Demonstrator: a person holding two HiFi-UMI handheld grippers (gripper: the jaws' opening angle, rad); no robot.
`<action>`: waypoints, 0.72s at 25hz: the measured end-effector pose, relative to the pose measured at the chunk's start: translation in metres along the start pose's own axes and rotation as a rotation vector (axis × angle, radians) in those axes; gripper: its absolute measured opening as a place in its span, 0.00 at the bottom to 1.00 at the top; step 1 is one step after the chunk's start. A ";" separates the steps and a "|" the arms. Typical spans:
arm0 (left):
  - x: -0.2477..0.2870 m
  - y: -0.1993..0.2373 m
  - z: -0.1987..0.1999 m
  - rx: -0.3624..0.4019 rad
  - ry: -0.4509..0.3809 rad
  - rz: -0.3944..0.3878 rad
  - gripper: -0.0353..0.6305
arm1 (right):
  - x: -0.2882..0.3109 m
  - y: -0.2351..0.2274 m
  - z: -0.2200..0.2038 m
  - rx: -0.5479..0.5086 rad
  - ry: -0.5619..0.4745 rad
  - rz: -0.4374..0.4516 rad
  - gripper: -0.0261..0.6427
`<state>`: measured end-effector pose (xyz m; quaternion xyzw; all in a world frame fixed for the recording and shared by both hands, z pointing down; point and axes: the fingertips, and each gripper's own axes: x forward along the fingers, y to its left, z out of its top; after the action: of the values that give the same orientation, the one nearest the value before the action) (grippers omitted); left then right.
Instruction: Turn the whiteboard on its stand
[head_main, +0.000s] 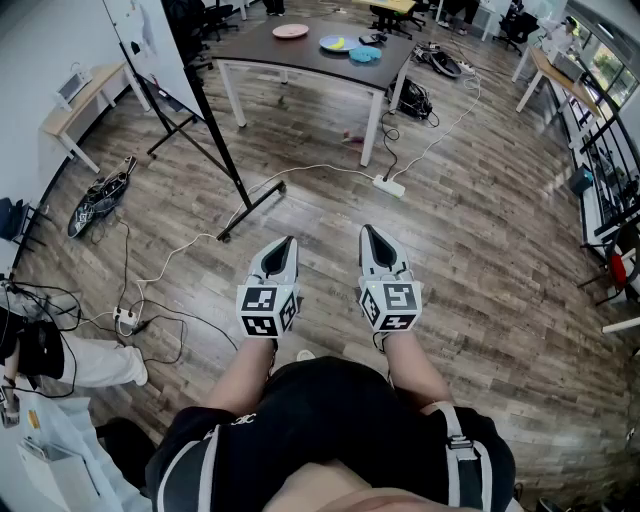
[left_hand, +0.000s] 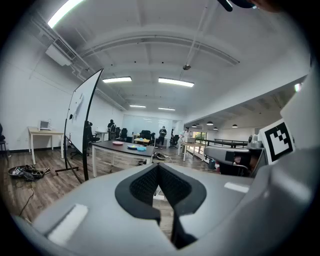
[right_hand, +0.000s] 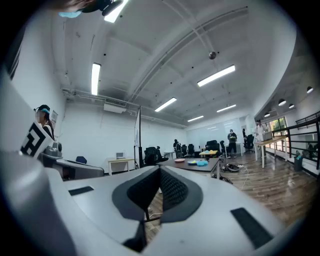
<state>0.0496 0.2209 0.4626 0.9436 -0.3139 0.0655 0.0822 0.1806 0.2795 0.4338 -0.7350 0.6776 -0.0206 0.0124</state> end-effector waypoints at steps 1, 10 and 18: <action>-0.001 0.002 -0.001 -0.003 0.001 0.001 0.07 | 0.000 0.002 0.000 -0.002 0.000 0.002 0.05; -0.007 0.019 0.002 -0.011 -0.011 0.019 0.07 | 0.011 0.022 -0.001 0.000 0.005 0.038 0.05; -0.017 0.052 0.001 -0.034 -0.027 0.055 0.07 | 0.035 0.059 -0.006 0.004 0.020 0.122 0.05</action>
<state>0.0052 0.1896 0.4644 0.9339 -0.3418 0.0496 0.0922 0.1243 0.2397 0.4372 -0.6920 0.7213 -0.0283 0.0082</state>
